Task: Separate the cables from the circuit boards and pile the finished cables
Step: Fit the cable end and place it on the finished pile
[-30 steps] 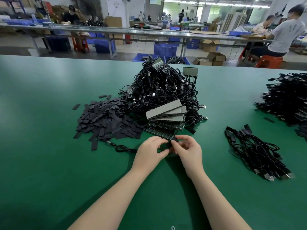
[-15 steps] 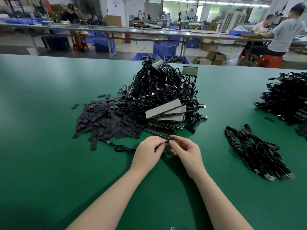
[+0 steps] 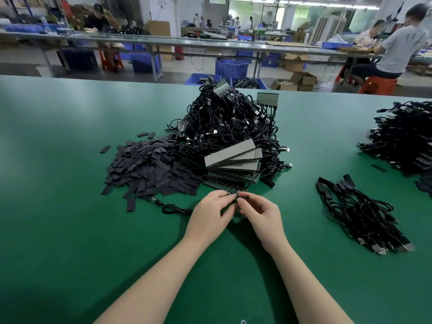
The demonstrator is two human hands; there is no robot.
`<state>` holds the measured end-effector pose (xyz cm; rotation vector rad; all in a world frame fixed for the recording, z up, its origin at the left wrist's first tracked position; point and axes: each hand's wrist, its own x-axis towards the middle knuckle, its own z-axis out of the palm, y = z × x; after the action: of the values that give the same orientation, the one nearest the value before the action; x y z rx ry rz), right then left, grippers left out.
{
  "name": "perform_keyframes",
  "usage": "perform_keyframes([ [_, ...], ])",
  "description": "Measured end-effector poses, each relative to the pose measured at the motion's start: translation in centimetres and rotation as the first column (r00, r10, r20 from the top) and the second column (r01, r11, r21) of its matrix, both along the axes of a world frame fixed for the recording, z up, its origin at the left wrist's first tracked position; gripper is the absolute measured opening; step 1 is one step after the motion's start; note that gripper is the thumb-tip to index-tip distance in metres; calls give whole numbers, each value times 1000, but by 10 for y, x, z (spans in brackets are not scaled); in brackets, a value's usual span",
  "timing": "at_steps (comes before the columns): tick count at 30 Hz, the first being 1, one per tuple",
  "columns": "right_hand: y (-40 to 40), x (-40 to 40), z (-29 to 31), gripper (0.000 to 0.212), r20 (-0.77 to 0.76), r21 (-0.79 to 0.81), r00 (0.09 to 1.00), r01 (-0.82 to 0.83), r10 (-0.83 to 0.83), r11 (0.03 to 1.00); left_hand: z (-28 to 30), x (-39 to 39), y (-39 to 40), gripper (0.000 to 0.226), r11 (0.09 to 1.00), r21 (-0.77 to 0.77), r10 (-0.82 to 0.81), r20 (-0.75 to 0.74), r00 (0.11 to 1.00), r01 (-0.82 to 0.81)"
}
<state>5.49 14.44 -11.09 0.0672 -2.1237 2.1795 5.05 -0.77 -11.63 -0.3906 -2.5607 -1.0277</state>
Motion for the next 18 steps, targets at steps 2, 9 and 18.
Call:
perform_keyframes([
  [2, 0, 1, 1, 18, -4, 3, 1000, -30, 30, 1000, 1, -1, 0, 29, 1000, 7, -9, 6, 1000, 9],
  [9, -1, 0, 1, 21, 0, -6, 999, -44, 44, 999, 1, -2, -2, 27, 995, 97, -29, 49, 998, 25],
  [18, -1, 0, 1, 20, -31, 113, 996, -84, 88, 990, 1, -3, -2, 23, 992, 122, -4, 54, 999, -2],
])
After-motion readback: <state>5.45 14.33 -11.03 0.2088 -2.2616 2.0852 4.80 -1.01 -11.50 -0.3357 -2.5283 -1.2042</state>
